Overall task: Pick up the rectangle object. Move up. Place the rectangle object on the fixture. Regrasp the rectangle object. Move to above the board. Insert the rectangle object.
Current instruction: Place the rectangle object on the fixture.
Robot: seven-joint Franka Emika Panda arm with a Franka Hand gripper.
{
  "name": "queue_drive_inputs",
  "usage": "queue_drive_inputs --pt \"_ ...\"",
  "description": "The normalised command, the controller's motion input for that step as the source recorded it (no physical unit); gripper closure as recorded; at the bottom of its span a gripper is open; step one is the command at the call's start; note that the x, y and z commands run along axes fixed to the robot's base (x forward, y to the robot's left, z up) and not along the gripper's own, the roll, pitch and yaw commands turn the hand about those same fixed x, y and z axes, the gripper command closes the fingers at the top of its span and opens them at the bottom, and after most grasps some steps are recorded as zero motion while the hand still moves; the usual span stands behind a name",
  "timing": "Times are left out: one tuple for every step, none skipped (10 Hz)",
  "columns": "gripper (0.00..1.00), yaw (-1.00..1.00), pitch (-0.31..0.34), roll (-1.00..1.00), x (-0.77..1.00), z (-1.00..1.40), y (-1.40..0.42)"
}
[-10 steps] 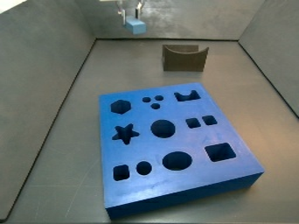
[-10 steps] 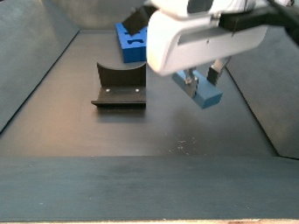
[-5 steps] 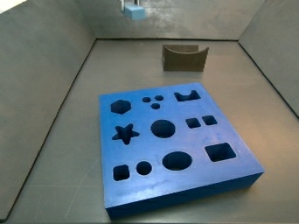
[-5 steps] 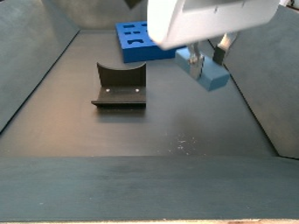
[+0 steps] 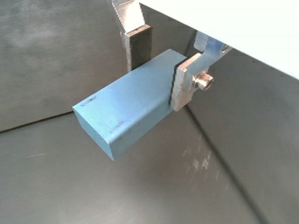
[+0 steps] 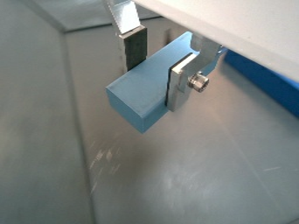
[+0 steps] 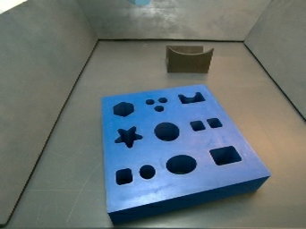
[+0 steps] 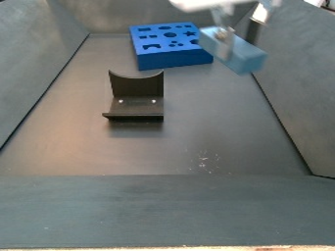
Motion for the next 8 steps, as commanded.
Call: queue_drive_inputs --pt "1.0 -1.0 -0.027 0.02 1.0 0.18 -0.53" --pt "1.0 -1.0 -0.009 0.01 1.0 0.16 -0.46" --pt "1.0 -1.0 0.005 0.0 1.0 0.15 -0.43" --pt "1.0 -1.0 0.022 0.0 1.0 0.13 -0.38" --pt "1.0 -1.0 0.051 -0.01 1.0 0.11 -0.32" --pt "1.0 -1.0 0.076 -0.02 1.0 0.1 -0.28" --pt "1.0 -1.0 0.107 -0.02 1.0 0.08 -0.24" --pt "1.0 -1.0 0.171 -0.04 1.0 0.07 -0.19"
